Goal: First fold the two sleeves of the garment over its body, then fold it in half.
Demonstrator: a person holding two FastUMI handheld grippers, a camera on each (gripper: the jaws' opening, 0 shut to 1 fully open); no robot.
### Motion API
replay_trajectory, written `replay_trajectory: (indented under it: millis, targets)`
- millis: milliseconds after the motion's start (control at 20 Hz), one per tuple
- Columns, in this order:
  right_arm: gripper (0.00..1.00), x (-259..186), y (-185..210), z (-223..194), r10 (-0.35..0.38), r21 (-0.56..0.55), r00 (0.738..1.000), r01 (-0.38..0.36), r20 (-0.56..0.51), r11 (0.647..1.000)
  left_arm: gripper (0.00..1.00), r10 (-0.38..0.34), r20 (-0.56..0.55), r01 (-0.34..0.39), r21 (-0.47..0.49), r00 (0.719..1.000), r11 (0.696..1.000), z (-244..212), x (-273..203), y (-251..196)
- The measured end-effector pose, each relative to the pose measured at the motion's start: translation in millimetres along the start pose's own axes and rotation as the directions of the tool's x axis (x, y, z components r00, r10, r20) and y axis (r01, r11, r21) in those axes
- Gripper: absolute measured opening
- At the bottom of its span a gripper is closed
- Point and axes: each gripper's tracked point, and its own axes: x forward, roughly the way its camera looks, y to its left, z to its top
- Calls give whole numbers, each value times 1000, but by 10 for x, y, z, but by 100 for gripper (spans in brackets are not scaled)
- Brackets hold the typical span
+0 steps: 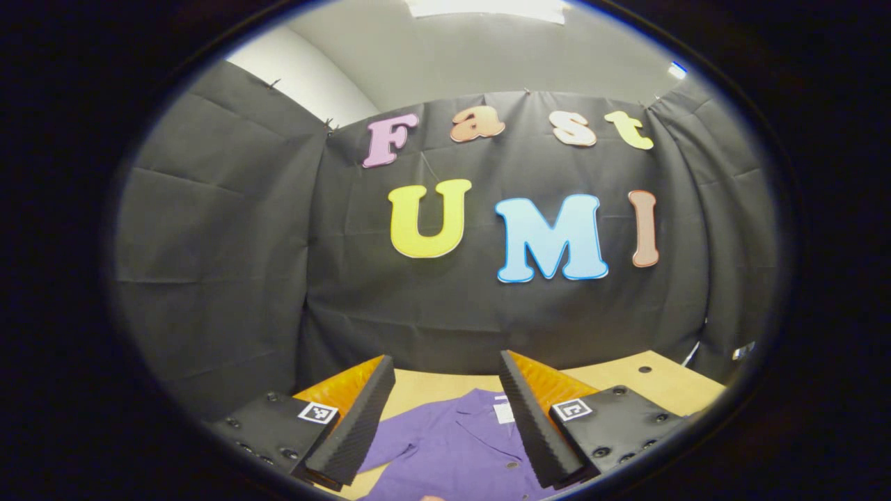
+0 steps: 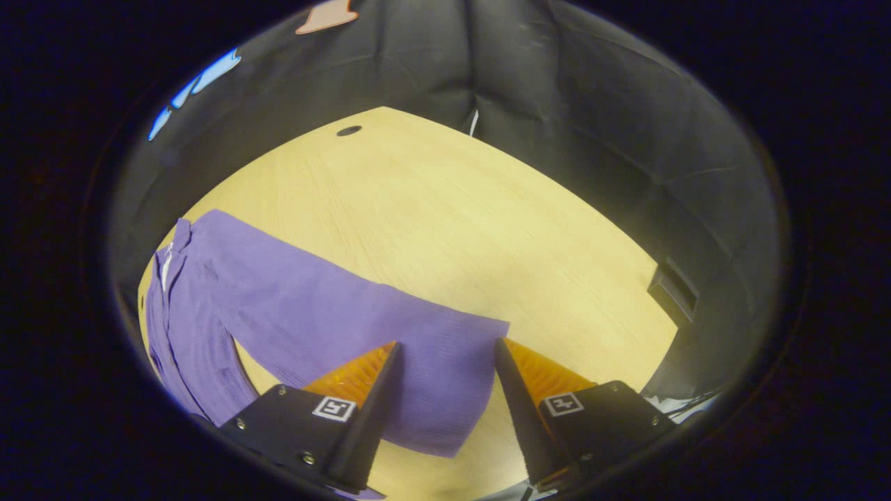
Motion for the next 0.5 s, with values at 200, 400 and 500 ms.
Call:
replay_trajectory:
  millis: [200,400,500]
  targets:
    - [57,15,66,-9,36,-34,999,-35,7,999,95,-12,3,12,8,1000,1000,5,-23,57]
    - [13,9,109,2,32,5,999,-32,1,999,95,-24,6,24,4,1000,1000,-8,1,97]
    - [13,9,116,3,30,-35,1000,-30,8,999,95,-34,5,34,-1,999,999,-35,19,99]
